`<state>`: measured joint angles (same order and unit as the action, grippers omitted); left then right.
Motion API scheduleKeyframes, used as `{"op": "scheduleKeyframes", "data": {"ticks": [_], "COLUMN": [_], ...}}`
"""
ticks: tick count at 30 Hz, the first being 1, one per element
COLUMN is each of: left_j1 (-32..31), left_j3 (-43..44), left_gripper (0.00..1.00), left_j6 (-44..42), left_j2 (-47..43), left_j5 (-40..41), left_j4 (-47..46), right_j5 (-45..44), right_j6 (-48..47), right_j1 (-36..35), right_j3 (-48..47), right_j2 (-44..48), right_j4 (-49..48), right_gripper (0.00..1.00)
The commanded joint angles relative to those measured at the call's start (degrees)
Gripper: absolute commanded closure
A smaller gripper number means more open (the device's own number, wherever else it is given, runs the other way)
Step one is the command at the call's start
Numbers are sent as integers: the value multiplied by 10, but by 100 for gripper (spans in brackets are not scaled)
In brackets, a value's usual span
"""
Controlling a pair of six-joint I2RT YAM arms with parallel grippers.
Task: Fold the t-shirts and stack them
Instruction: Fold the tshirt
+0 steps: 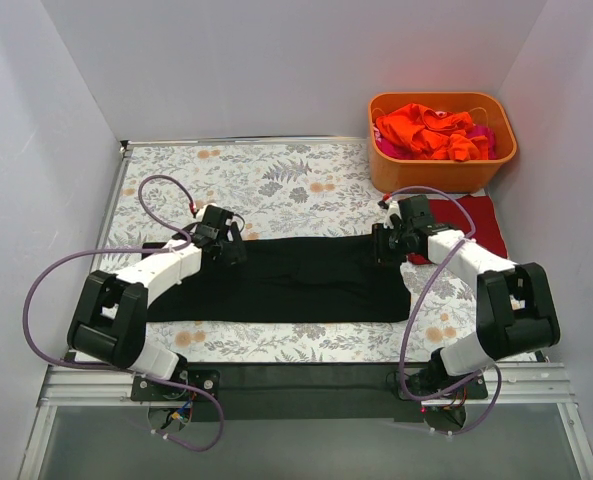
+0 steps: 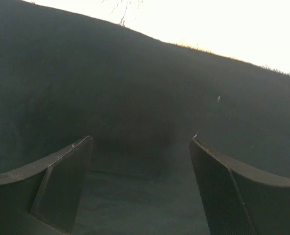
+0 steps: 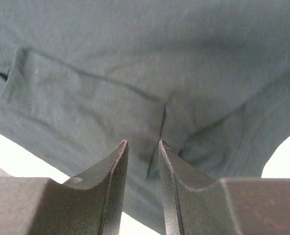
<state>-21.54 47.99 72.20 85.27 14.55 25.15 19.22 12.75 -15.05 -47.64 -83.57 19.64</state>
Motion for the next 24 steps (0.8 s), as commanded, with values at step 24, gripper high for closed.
{"op": "scheduleKeyframes", "data": {"ticks": [24], "left_j1": [1], "left_j3": [-82], "left_gripper": [25], "left_j6": [-37], "left_j2": [-114], "left_j5": [13], "left_j4": [-34], "right_j5": [31], "right_j6": [-47], "right_j1": [-3], "right_j3": [-66], "right_j2": [-114], "right_j4": [-67], "right_gripper": [78]}}
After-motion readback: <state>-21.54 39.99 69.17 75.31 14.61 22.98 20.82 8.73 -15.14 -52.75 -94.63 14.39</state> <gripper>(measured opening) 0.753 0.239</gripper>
